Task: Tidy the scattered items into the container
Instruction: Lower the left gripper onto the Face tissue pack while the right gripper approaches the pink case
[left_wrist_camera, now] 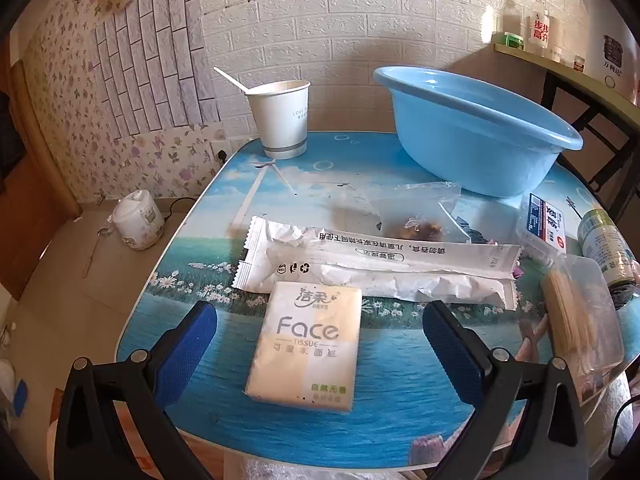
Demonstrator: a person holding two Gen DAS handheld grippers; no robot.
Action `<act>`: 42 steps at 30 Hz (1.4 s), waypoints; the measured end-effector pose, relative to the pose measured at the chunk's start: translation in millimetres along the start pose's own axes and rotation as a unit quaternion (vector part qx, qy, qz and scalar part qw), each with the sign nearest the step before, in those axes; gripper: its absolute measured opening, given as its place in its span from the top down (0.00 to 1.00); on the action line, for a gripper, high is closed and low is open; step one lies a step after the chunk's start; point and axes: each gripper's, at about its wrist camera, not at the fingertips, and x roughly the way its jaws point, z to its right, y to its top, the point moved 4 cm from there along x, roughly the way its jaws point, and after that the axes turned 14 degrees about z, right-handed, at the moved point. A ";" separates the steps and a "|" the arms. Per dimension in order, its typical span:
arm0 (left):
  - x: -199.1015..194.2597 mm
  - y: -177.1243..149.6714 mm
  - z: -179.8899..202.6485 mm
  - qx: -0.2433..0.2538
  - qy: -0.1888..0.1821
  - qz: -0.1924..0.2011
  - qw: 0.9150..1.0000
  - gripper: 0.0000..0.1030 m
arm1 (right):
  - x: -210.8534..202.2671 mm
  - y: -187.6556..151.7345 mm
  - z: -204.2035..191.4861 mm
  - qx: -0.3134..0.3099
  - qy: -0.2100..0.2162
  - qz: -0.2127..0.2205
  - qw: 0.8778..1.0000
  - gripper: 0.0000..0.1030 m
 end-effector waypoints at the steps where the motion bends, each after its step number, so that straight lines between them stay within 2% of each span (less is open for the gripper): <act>1: 1.2 -0.6 -0.1 0.003 0.003 0.000 1.000 0.00 | 0.8 0.3 0.3 -0.001 -0.003 0.000 1.000 0.05; 18: 5.8 -2.8 -0.2 0.007 0.004 0.011 1.000 0.00 | 9.3 -6.0 21.4 -0.008 -0.044 -0.001 0.999 0.06; 21: 7.7 -3.7 -1.4 0.002 0.005 0.010 1.000 0.00 | 12.6 -8.0 22.5 -0.010 -0.047 -0.006 0.999 0.13; 24: 8.6 -4.7 -3.7 -0.001 0.011 0.012 1.000 0.00 | 15.8 -10.4 22.9 -0.014 -0.054 -0.011 0.998 0.15; 27: 8.3 -4.4 -5.4 -0.003 0.012 0.018 1.000 0.00 | 19.8 -13.5 21.2 -0.011 -0.050 -0.018 0.999 0.22; 31: 10.8 -4.5 -6.2 -0.004 0.010 0.020 1.000 0.06 | 25.5 -16.4 18.3 -0.007 -0.047 -0.024 0.999 0.22; 40: 13.6 -9.7 -14.1 -0.007 -0.002 0.017 1.000 0.07 | 30.3 -18.1 17.4 -0.005 -0.052 -0.026 0.998 0.22; 42: 12.8 -11.0 -17.6 -0.009 -0.008 0.019 1.000 0.10 | 31.0 -18.2 17.6 -0.006 -0.055 -0.023 0.998 0.22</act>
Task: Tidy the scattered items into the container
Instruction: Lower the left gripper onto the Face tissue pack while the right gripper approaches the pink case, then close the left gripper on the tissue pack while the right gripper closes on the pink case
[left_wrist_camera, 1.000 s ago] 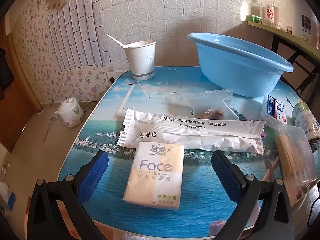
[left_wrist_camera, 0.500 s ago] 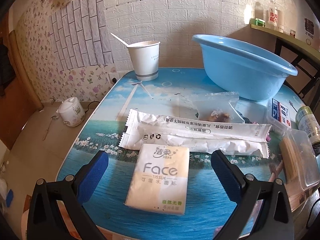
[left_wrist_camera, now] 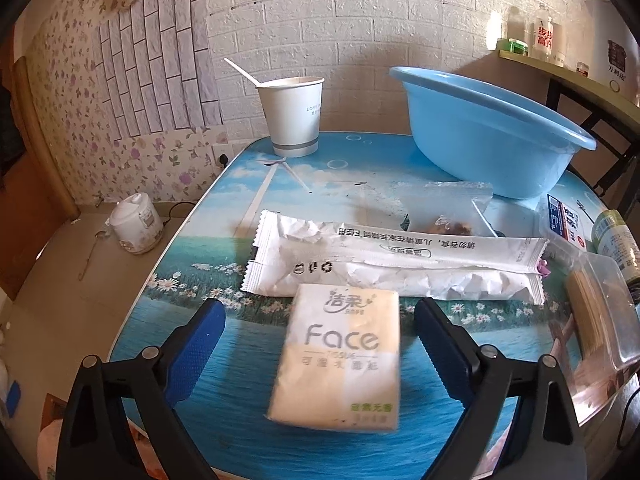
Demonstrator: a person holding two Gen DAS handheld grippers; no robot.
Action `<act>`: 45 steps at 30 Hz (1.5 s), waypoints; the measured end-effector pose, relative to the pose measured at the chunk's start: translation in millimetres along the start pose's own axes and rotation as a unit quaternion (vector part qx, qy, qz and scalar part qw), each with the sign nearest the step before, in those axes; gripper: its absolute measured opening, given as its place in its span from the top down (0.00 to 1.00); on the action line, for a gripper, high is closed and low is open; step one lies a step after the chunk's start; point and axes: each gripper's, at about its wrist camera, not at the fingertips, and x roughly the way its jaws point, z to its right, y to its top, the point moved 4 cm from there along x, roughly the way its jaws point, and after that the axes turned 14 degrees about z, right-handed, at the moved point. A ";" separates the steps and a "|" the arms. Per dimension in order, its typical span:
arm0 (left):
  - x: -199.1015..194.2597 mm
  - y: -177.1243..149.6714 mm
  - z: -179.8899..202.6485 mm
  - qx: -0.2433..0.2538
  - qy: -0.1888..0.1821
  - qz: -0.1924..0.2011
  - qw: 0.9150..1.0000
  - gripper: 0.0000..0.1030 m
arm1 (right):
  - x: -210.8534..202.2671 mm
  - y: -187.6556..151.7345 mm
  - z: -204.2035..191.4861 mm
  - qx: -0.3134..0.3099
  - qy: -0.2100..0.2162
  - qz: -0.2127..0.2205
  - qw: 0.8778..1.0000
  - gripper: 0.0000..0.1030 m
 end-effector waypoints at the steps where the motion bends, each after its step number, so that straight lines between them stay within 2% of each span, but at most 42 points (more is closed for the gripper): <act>1: -0.9 -0.3 -2.0 -0.003 -0.005 0.002 1.000 0.17 | 0.6 -0.2 -0.1 0.000 0.000 0.000 1.000 0.22; 2: -2.0 -0.9 -4.8 -0.008 -0.015 0.003 1.000 0.24 | 1.1 -0.5 -0.2 0.000 0.000 0.000 1.000 0.22; 5: -4.6 -1.9 -8.4 -0.013 -0.022 0.007 1.000 0.33 | 2.8 -1.6 -1.9 -0.002 -0.001 0.001 1.000 0.22; 10: -6.1 -3.1 -6.7 -0.009 -0.021 0.011 1.000 0.35 | 4.5 -1.6 -5.7 -0.003 -0.003 0.006 1.000 0.22; 13: -6.9 -3.7 -5.6 -0.007 -0.022 0.015 1.000 0.36 | 5.7 -1.9 -6.8 -0.009 -0.008 0.009 1.000 0.26; 20: -11.3 -4.3 1.3 0.007 -0.033 0.026 0.999 0.48 | 11.6 -3.2 -4.5 0.001 -0.014 0.004 1.000 0.28; 22: -11.8 -4.1 3.0 0.009 -0.034 0.027 0.999 0.49 | 12.2 -3.0 -4.6 0.003 -0.015 0.005 1.000 0.36; 27: -12.7 -4.5 4.6 0.012 -0.031 0.030 0.999 0.50 | 11.0 -4.2 -5.7 0.009 -0.016 0.008 1.000 0.39; 30: -13.6 -5.2 6.0 0.009 -0.042 0.028 0.999 0.56 | 10.3 -4.8 -6.9 0.012 -0.011 0.010 1.000 0.40; 31: -14.0 -5.5 6.3 0.008 -0.043 0.028 0.999 0.56 | 9.6 -4.7 -7.6 0.010 -0.011 0.011 1.000 0.47; 32: -14.5 -5.8 6.7 0.009 -0.042 0.028 0.999 0.56 | 9.1 -4.7 -8.2 0.008 -0.012 0.012 1.000 0.50; 45: -20.8 -8.0 9.5 -0.001 -0.044 0.015 0.999 0.57 | 3.5 -7.0 -7.8 0.009 0.010 0.003 1.000 0.50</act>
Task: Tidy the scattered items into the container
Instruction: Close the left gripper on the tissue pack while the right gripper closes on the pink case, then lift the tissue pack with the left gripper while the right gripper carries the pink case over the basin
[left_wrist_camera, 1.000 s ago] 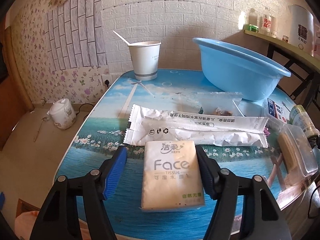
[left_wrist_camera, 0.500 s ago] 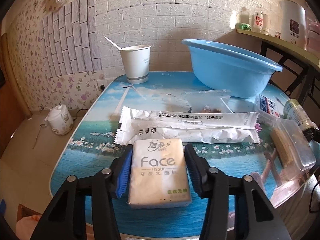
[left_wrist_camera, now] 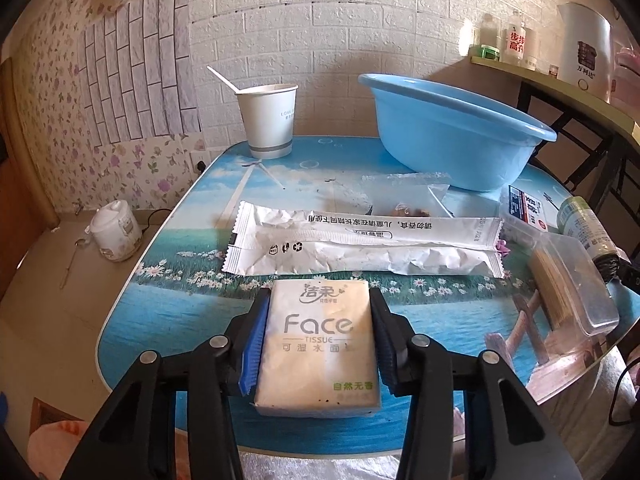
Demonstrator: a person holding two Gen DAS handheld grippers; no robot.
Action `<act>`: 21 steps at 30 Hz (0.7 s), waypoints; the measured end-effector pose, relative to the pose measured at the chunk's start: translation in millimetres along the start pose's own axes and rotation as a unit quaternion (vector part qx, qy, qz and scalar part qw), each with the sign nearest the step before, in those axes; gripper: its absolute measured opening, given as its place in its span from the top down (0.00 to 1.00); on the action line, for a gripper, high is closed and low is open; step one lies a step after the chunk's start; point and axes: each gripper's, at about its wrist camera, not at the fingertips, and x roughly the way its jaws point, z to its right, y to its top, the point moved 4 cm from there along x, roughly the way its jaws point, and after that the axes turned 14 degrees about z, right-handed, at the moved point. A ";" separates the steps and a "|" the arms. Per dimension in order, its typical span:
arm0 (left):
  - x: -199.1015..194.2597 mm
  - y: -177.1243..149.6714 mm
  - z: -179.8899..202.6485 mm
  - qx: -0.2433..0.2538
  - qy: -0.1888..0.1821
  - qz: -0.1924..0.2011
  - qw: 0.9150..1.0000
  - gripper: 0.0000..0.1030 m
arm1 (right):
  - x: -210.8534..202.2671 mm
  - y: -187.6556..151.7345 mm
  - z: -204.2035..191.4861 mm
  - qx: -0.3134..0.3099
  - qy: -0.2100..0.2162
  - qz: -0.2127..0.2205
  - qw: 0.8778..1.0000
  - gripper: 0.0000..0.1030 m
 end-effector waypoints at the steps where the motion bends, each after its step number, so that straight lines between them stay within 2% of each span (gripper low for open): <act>1: -0.5 0.4 0.0 -0.003 0.000 -0.001 1.000 0.57 | -0.5 -0.3 -0.1 0.000 0.002 -0.001 1.000 0.50; 4: -2.9 2.3 1.0 -0.010 -0.007 -0.003 1.000 0.57 | -2.0 -0.5 0.0 0.002 0.007 -0.006 1.000 0.50; 11: -20.8 21.8 13.6 0.007 -0.018 0.018 1.000 0.57 | -12.6 7.2 -0.3 -0.003 0.017 -0.013 1.000 0.50; 21: -44.5 90.3 18.9 0.007 -0.035 0.047 0.998 0.57 | -33.7 52.2 -13.0 -0.003 0.066 -0.014 0.998 0.50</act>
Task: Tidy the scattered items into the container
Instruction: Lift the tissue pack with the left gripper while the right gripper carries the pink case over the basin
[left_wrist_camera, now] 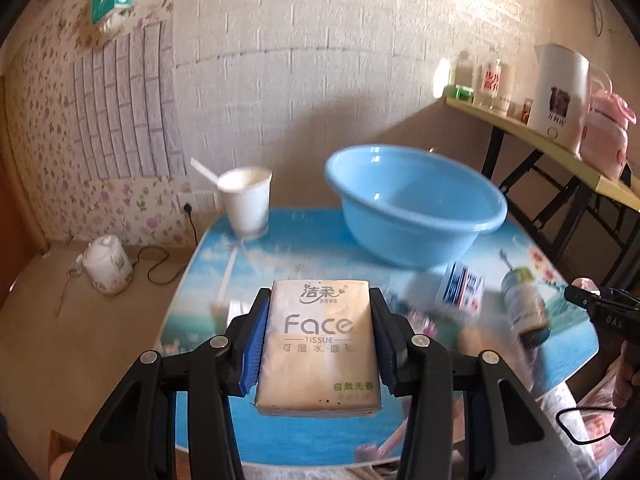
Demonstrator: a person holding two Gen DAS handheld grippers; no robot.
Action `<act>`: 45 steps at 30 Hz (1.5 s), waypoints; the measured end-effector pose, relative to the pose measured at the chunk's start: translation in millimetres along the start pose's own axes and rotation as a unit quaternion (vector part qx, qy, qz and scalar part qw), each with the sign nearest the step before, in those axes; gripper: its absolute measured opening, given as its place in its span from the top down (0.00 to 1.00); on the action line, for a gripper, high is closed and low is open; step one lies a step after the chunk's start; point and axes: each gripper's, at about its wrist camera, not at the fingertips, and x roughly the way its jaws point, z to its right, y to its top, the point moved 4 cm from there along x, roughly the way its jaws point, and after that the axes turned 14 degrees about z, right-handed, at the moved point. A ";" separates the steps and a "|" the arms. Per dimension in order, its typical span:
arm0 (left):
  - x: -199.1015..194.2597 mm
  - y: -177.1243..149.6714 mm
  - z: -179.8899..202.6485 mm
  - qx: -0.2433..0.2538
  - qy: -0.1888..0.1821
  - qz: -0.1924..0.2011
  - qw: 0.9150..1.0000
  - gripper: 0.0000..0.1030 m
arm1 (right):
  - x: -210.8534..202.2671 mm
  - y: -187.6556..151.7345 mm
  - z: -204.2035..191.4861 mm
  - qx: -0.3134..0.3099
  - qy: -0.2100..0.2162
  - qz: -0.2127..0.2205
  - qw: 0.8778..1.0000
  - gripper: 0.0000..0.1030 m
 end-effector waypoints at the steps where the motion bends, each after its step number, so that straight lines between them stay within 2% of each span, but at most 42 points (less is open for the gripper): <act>1: 1.5 7.5 2.3 0.003 -0.002 0.003 1.000 0.57 | -0.2 5.1 -2.4 0.000 0.005 0.001 1.000 0.50; 8: 15.7 48.2 16.0 -0.009 -0.029 0.019 0.999 0.57 | -6.2 52.0 -29.2 -0.022 0.034 0.050 0.998 0.50; 17: 46.9 83.0 35.3 -0.002 -0.069 -0.003 0.998 0.57 | 16.3 98.1 -60.0 -0.045 0.082 0.061 0.994 0.50; 22: 72.4 85.4 50.1 -0.005 -0.086 -0.024 0.996 0.57 | 44.7 112.3 -77.7 -0.055 0.096 0.056 0.992 0.50; 32: 133.8 82.5 75.4 0.018 -0.087 -0.065 0.994 0.57 | 94.9 142.3 -84.4 -0.060 0.098 0.039 0.993 0.50; 36: 154.3 76.6 75.9 0.031 -0.076 -0.087 0.993 0.57 | 118.8 147.0 -92.6 -0.059 0.099 0.027 0.993 0.50; 45: 172.7 70.8 79.0 0.039 -0.075 -0.096 0.992 0.57 | 148.8 141.9 -104.8 -0.067 0.110 0.007 0.992 0.50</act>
